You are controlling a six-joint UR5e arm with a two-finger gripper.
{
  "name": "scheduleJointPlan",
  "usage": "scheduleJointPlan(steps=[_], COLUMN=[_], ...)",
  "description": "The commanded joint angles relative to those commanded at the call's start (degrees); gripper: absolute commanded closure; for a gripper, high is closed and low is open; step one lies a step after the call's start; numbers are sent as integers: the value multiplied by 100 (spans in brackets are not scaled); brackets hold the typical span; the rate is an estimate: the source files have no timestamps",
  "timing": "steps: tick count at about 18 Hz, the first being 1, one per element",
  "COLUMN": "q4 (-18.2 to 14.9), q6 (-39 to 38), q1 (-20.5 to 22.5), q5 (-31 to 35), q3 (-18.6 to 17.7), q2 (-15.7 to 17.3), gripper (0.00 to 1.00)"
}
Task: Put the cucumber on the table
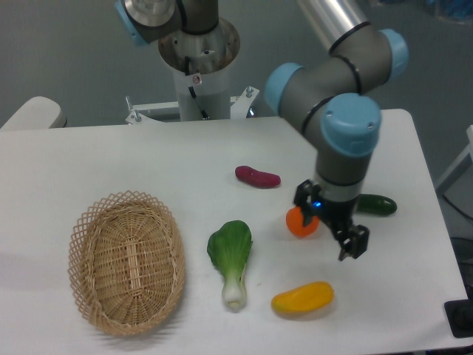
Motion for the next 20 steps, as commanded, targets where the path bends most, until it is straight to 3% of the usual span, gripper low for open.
scheduleJointPlan(steps=[3, 7, 12, 20], q4=[79, 114, 35, 62], q6=[-459, -477, -381, -345], q1=[-203, -334, -660, -678], q5=[9, 26, 834, 782], q3=[26, -52, -53, -44], q2=[0, 79, 132, 149], gripper=[0, 0, 0, 0])
